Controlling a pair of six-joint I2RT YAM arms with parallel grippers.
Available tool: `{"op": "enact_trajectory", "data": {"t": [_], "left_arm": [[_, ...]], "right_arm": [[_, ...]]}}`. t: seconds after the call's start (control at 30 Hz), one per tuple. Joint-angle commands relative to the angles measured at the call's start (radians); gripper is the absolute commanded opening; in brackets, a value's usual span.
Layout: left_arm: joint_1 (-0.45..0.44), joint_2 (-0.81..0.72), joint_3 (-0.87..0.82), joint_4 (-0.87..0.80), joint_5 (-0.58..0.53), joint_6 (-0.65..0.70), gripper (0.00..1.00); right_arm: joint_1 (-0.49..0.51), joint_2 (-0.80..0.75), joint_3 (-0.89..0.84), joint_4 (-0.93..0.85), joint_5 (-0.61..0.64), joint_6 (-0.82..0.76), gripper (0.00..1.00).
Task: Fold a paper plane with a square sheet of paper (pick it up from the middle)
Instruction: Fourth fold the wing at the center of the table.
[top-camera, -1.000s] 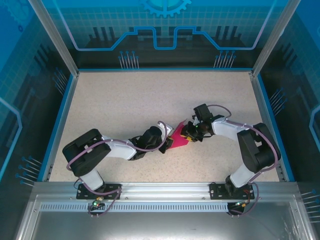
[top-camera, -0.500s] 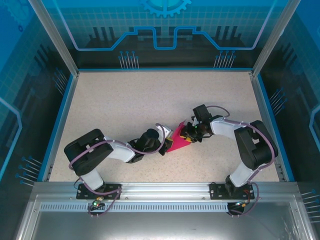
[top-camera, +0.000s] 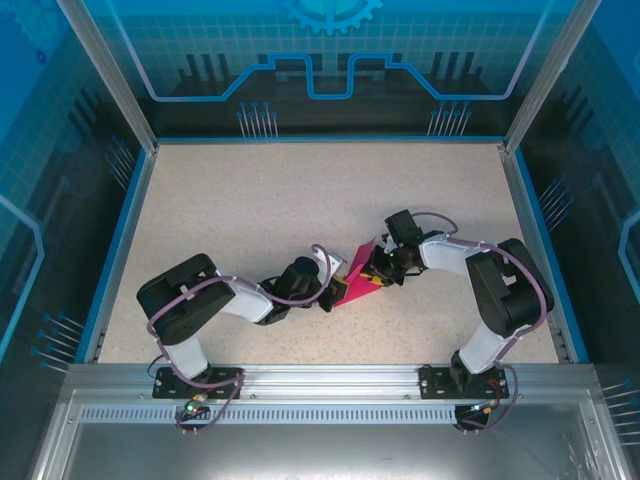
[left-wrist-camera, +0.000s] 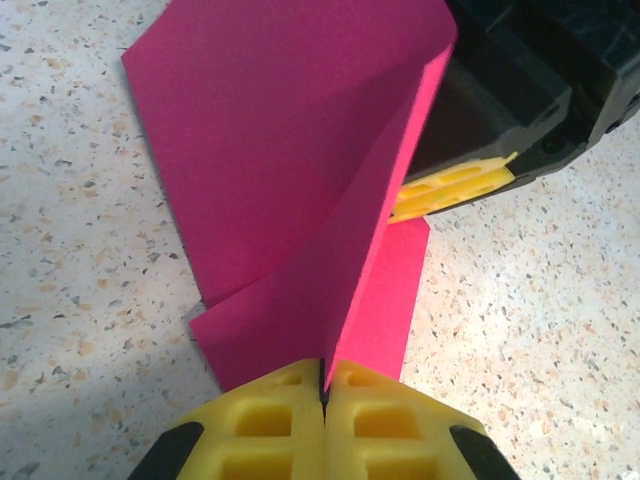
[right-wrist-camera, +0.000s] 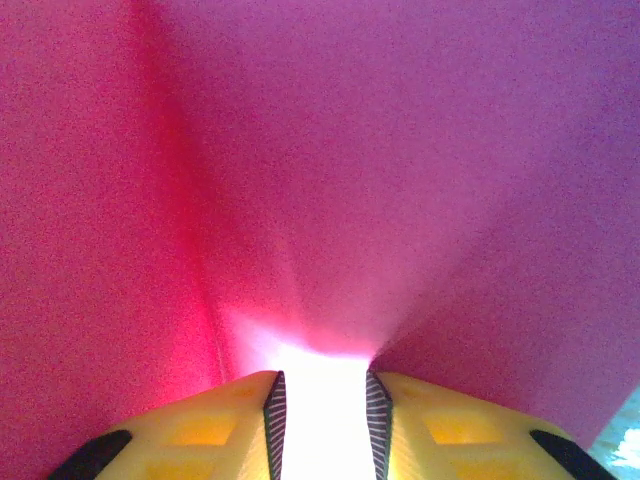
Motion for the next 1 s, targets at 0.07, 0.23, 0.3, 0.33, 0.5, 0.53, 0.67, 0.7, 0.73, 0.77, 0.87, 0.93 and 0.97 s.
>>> {"op": "enact_trajectory", "data": {"t": [0.07, 0.23, 0.3, 0.33, 0.5, 0.53, 0.67, 0.7, 0.73, 0.77, 0.87, 0.93, 0.97], "left_arm": [[0.012, 0.027, 0.021, 0.002, 0.013, -0.165, 0.06], [0.014, 0.048, 0.02, 0.055, 0.011, -0.256, 0.06], [0.014, 0.054, 0.026, 0.063, 0.004, -0.286, 0.07], [0.014, 0.057, 0.024, 0.074, 0.003, -0.295, 0.08], [0.014, 0.067, 0.017, 0.097, -0.006, -0.311, 0.22], [0.014, 0.069, 0.012, 0.109, -0.006, -0.311, 0.25], [0.014, 0.074, 0.01, 0.112, -0.019, -0.302, 0.28], [0.014, 0.077, 0.011, 0.117, -0.02, -0.3, 0.27], [0.014, 0.08, 0.011, 0.125, -0.017, -0.3, 0.26], [0.014, 0.082, 0.012, 0.134, -0.014, -0.3, 0.24], [0.014, 0.091, 0.018, 0.147, 0.004, -0.296, 0.2], [0.014, 0.096, 0.018, 0.159, 0.014, -0.285, 0.18], [0.014, 0.097, 0.018, 0.161, 0.016, -0.279, 0.16]], "right_arm": [[-0.006, -0.004, -0.021, -0.015, -0.006, -0.023, 0.31], [-0.005, 0.0, -0.031, -0.013, -0.007, -0.026, 0.31], [-0.006, 0.0, -0.034, -0.011, -0.006, -0.026, 0.31], [-0.006, -0.002, -0.035, -0.011, -0.003, -0.025, 0.31], [-0.008, -0.003, -0.038, -0.01, -0.002, -0.026, 0.32], [-0.007, -0.003, -0.038, -0.01, -0.002, -0.027, 0.32], [-0.008, -0.001, -0.037, -0.01, -0.003, -0.027, 0.32], [-0.009, 0.0, -0.037, -0.01, -0.003, -0.028, 0.32], [-0.007, 0.0, -0.038, -0.01, -0.003, -0.027, 0.32], [-0.008, 0.001, -0.038, -0.01, -0.003, -0.027, 0.32], [-0.008, 0.0, -0.037, -0.011, -0.002, -0.027, 0.32], [-0.008, 0.0, -0.038, -0.011, -0.002, -0.028, 0.32], [-0.008, 0.002, -0.037, -0.011, -0.002, -0.028, 0.32]]}}
